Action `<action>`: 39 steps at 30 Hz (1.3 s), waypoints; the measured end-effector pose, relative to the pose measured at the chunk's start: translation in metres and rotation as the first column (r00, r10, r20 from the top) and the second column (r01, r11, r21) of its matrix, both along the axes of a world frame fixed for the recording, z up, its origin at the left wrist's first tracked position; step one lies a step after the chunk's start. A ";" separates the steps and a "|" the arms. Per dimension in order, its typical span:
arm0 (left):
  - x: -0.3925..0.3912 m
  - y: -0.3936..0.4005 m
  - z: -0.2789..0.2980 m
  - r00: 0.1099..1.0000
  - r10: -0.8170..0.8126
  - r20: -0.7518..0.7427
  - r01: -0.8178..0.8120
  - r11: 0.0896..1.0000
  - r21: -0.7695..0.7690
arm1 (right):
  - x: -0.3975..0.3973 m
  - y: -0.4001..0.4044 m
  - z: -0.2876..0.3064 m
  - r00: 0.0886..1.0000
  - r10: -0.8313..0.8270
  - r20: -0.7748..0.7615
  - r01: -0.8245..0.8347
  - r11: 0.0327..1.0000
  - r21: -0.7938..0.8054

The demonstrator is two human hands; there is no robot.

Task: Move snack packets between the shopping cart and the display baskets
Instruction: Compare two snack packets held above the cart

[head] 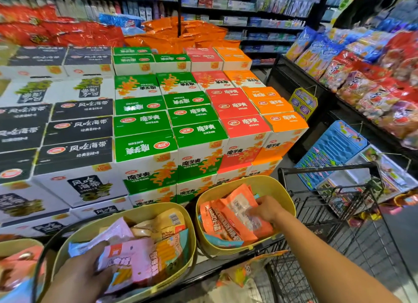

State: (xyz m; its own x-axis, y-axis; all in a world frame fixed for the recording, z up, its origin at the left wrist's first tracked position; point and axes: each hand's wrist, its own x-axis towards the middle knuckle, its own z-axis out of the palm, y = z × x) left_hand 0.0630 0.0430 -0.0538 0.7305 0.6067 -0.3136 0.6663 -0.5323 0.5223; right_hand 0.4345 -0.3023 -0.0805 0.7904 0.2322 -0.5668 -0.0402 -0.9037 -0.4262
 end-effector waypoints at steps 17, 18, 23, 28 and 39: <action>-0.037 0.078 -0.033 0.941 0.207 0.269 -0.209 0.978 -0.023 | -0.020 -0.020 0.042 0.775 0.386 0.501 -0.136 0.875 -0.465; -0.034 0.081 -0.037 0.937 0.193 0.292 -0.196 0.980 -0.020 | -0.020 -0.025 0.047 0.777 0.345 0.526 -0.128 0.905 -0.405; -0.008 0.045 0.011 0.911 0.201 0.359 -0.114 0.962 -0.249 | -0.025 -0.055 0.069 0.833 -0.037 0.552 -0.076 0.981 0.180; 0.054 -0.044 0.103 0.862 0.102 0.496 0.121 0.909 -0.398 | -0.054 -0.099 0.094 0.799 -0.336 0.499 -0.005 0.826 0.563; 0.186 -0.237 0.152 0.795 0.074 0.602 0.440 0.613 -0.656 | -0.153 -0.274 0.139 0.319 -0.938 0.132 0.320 0.238 0.917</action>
